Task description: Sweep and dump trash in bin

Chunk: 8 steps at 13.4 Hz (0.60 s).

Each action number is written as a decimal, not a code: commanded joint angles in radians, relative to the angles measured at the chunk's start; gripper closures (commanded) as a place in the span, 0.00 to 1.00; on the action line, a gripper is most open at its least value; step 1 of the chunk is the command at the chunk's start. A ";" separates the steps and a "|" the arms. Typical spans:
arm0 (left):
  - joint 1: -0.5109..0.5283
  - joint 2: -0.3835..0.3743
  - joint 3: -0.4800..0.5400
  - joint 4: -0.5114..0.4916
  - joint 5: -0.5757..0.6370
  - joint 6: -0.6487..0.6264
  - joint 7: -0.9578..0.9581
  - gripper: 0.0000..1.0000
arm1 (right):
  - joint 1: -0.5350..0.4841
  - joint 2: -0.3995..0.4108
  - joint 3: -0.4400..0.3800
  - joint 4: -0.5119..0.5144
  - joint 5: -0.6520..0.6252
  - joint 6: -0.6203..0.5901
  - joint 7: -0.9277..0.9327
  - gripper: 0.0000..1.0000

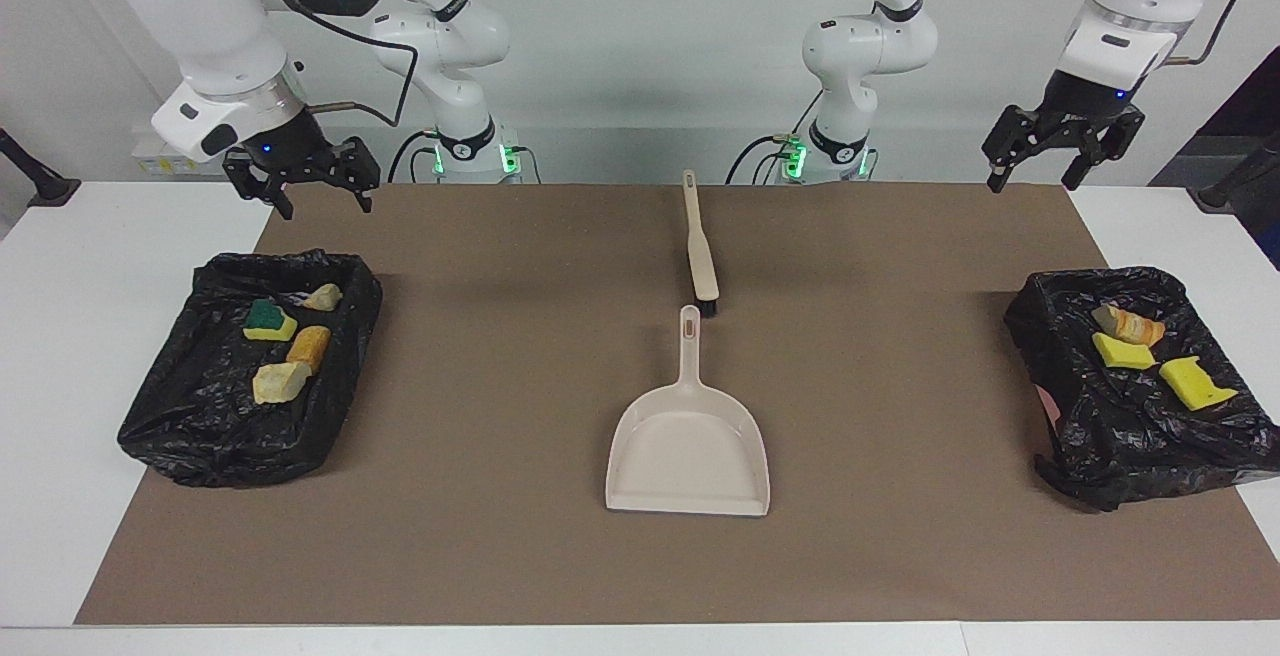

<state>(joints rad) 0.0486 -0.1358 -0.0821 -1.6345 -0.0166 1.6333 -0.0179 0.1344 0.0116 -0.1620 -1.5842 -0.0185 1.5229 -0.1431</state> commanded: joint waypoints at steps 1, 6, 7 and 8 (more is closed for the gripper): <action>0.010 -0.013 -0.008 0.009 -0.014 -0.018 -0.005 0.00 | -0.007 0.010 0.002 0.020 0.017 -0.018 0.016 0.00; 0.000 -0.036 -0.012 -0.021 -0.049 -0.032 -0.047 0.00 | -0.007 0.010 0.002 0.020 0.017 -0.018 0.017 0.00; 0.001 -0.045 -0.012 -0.030 -0.051 -0.042 -0.045 0.00 | -0.007 0.010 0.002 0.020 0.017 -0.018 0.016 0.00; 0.001 -0.048 -0.012 -0.036 -0.051 -0.040 -0.040 0.00 | -0.007 0.010 0.002 0.020 0.017 -0.018 0.016 0.00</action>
<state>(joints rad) 0.0476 -0.1496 -0.0951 -1.6323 -0.0484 1.6014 -0.0508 0.1344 0.0116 -0.1620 -1.5842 -0.0185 1.5229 -0.1430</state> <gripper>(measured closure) 0.000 0.000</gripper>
